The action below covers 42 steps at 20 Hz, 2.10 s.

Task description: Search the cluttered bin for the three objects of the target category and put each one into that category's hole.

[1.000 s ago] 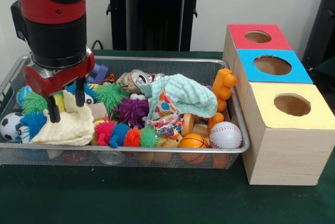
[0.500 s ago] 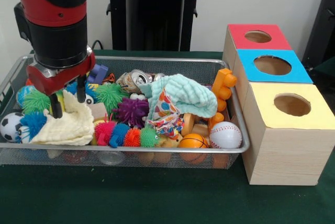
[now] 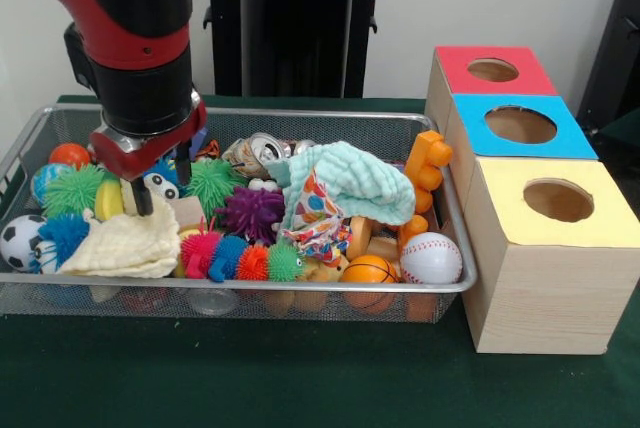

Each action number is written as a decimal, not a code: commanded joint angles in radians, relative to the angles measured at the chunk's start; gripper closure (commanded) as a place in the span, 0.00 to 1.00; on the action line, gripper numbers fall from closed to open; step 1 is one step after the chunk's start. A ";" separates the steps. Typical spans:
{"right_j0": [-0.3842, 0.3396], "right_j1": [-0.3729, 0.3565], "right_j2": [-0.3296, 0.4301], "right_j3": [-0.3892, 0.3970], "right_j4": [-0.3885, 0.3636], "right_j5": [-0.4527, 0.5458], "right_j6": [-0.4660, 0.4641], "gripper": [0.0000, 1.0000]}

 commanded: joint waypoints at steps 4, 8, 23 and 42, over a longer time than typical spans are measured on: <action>-0.017 0.036 0.073 0.103 -0.080 -0.144 0.070 0.00; -0.013 0.033 0.073 0.093 -0.088 -0.166 0.065 0.00; -0.008 0.041 0.089 0.130 -0.096 -0.166 0.103 0.00; 0.045 0.183 0.011 0.011 -0.154 -0.253 0.163 0.00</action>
